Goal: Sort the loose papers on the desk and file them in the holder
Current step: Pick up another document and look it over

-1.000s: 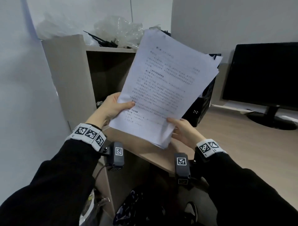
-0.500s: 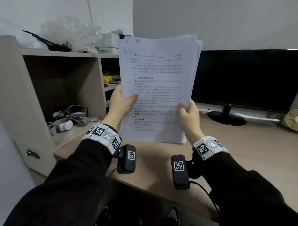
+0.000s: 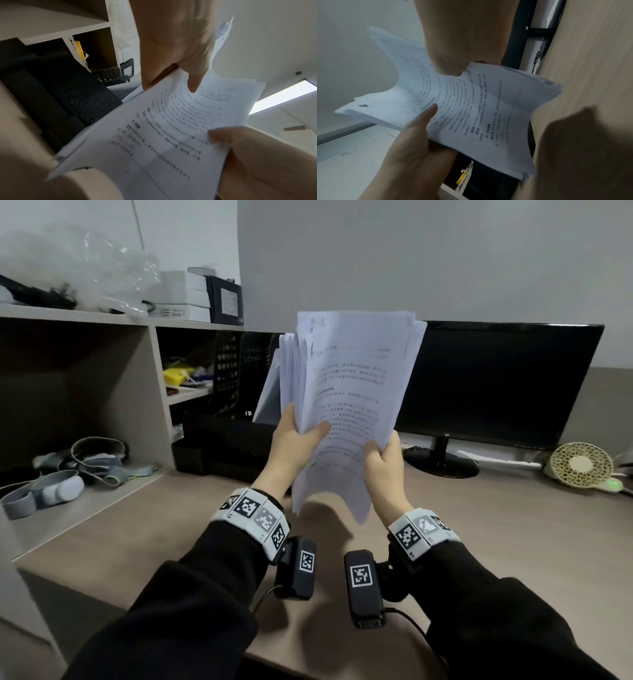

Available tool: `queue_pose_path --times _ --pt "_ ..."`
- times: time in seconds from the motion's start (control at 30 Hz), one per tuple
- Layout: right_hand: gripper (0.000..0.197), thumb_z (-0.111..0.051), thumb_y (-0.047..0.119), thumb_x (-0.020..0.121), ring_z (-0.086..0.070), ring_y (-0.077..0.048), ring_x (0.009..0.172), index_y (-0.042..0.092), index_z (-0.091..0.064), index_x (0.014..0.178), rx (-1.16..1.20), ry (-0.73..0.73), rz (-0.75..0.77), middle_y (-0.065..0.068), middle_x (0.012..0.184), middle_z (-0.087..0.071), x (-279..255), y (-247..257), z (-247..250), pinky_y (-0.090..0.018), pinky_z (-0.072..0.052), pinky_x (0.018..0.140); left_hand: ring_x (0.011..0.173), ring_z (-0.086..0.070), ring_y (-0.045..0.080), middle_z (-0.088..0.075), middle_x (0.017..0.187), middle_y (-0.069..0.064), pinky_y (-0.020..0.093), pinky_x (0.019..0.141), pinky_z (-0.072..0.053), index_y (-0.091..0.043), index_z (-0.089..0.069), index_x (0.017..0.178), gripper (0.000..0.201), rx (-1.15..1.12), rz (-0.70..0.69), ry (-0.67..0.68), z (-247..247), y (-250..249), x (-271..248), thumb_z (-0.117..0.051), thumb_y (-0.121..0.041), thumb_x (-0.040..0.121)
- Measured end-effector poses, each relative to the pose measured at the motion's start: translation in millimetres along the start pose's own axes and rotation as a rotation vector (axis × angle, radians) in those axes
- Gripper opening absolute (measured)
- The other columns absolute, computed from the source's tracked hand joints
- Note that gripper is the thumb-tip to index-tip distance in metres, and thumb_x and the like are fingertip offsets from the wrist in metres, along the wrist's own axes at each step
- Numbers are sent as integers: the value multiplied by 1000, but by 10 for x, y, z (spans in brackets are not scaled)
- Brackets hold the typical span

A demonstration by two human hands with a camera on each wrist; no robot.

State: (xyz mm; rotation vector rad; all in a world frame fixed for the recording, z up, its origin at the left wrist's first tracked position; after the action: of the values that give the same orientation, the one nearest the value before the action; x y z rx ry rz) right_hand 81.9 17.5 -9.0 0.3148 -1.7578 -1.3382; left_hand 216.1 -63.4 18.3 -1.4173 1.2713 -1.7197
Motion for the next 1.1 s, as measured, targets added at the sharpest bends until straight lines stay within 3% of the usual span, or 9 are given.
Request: queue_pose_path --times 0.1,0.23,0.37,0.53,0.63,0.83,0.9,1.0,1.1 --pt "24 -47 10 93 -60 -10 98 25 -46 112 -6 -33 -33 13 99 -59 30 -95 112 -33 -52 82 104 -65 19 -68 113 0 46 89 -55 -19 -58 120 70 32 56 3 -5 149 52 -81 -40 58" --pt "23 -45 8 93 -61 -13 97 24 -51 108 -28 -43 -19 9 98 -61 103 -88 189 -35 -54 83 105 -64 25 -67 109 5 45 91 -53 -12 -60 113 42 -7 63 -104 -6 138 105 -78 -15 75" --pt "18 -45 11 95 -60 -9 92 27 -51 100 -17 -71 57 10 95 -60 311 77 199 -30 -52 80 104 -64 25 -67 112 7 45 92 -53 -14 -61 115 29 -78 36 -154 -52 -6 278 -67 -17 87" --pt "30 -52 11 89 -60 -17 100 17 -52 119 -87 -61 -59 1 106 -62 265 -221 223 -38 -53 85 105 -63 28 -67 114 10 47 96 -50 -9 -62 116 42 26 193 -65 -69 290 231 -76 -13 77" --pt "30 -50 9 88 -60 -19 101 15 -52 117 -90 -80 -85 -1 107 -62 278 -315 254 -42 -53 87 105 -63 27 -67 114 9 45 95 -51 -9 -61 117 48 55 180 -81 -3 324 239 -79 -15 73" --pt "18 -46 10 95 -59 -3 88 27 -51 96 1 -112 25 12 93 -60 438 -49 235 -21 -49 71 105 -63 24 -65 116 7 44 93 -51 -11 -54 118 43 -47 54 -143 -19 34 461 -66 -27 79" --pt "20 -45 8 94 -59 -6 90 22 -54 106 -30 -83 11 11 96 -61 394 -145 218 -18 -47 70 106 -62 24 -64 118 7 43 93 -51 -11 -54 122 56 -5 125 -137 -17 187 482 -66 -35 72" --pt "33 -43 4 90 -58 -16 100 18 -54 117 -138 7 -90 3 106 -62 272 -433 199 -27 -47 79 112 -59 30 -59 126 15 43 97 -48 -4 -50 129 49 89 340 -36 -72 447 305 -66 -16 85" --pt "36 -41 0 86 -60 -20 104 15 -56 114 -153 15 -136 -2 110 -64 292 -477 231 -38 -51 89 113 -58 33 -59 122 16 35 86 -48 1 -51 129 41 74 395 -15 -72 505 253 -61 -4 90"
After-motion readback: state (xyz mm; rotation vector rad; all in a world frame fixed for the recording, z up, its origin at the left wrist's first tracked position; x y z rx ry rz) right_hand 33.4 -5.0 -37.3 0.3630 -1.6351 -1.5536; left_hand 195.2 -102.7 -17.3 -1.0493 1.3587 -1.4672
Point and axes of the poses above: each hand's wrist, its own x-axis towards the middle knuckle, its own z-axis out of the back of the hand, y = z × x, the point moved 4 cm from there along x, towards the middle knuckle
